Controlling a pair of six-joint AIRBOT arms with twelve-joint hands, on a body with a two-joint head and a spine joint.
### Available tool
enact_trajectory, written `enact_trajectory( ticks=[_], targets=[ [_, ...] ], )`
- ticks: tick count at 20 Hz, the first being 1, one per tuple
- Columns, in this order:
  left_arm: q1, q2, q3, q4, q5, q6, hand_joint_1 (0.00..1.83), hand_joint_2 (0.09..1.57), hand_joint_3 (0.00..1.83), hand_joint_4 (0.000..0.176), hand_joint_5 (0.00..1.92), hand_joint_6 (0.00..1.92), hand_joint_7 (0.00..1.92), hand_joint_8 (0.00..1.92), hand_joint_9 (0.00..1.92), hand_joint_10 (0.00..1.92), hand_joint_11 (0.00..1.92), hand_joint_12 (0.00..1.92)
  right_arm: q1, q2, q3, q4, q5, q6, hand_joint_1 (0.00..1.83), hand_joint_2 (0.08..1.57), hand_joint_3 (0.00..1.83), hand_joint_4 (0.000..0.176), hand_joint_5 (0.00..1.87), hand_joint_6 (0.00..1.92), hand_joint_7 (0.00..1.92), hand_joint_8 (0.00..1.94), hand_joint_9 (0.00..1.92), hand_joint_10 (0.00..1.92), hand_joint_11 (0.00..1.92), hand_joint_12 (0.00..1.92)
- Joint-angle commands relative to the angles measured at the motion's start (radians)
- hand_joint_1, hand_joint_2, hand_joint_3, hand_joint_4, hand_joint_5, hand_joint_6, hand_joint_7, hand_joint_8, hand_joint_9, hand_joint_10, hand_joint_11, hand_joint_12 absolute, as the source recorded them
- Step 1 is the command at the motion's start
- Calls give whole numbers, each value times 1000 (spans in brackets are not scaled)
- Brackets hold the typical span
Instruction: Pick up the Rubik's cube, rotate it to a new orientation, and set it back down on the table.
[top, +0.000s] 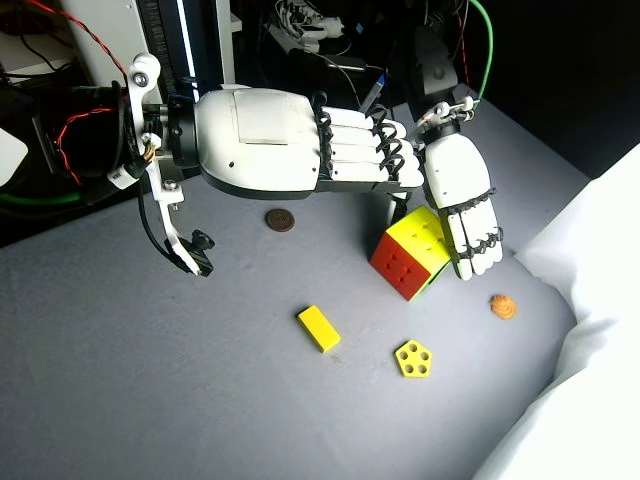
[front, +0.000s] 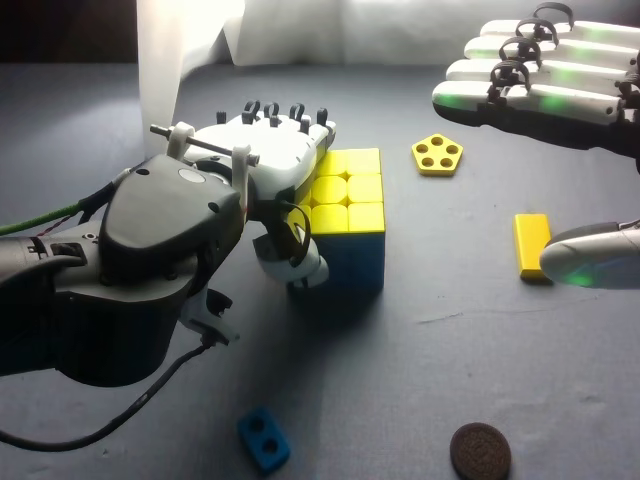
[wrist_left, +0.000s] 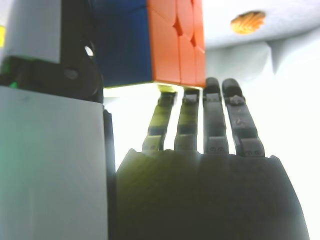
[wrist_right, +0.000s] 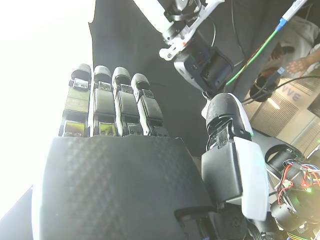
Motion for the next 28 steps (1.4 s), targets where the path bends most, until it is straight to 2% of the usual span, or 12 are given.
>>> enact_trajectory(
  ticks=[1,14,20,24,28],
  targets=[
    [1,0,3,56,-32,-3,972,969,0,0,0,0,0,0,0,0,0,0,8,3,-3,41,110,-1,0,1260,7,0,0,0,28,2,0,0,0,0],
    [7,-8,9,49,-33,-16,1017,953,0,0,0,0,0,0,0,0,0,0,7,3,-3,41,110,-2,0,1262,4,0,0,0,22,0,0,0,0,0],
    [3,-8,11,49,-34,-16,939,980,9,0,0,0,0,0,0,0,0,0,7,3,-3,41,110,-2,0,1264,5,0,0,0,37,5,0,0,0,0],
    [1,-8,11,49,-34,-16,984,957,0,0,0,0,0,0,0,0,0,0,7,3,-3,41,110,-2,0,1264,4,0,0,0,37,6,0,0,0,0],
    [-2,-8,11,49,-37,-13,940,1036,29,0,0,0,0,0,0,0,12,6,7,3,-3,41,110,-2,0,1263,3,0,0,0,52,10,7,3,0,0]
  ],
)
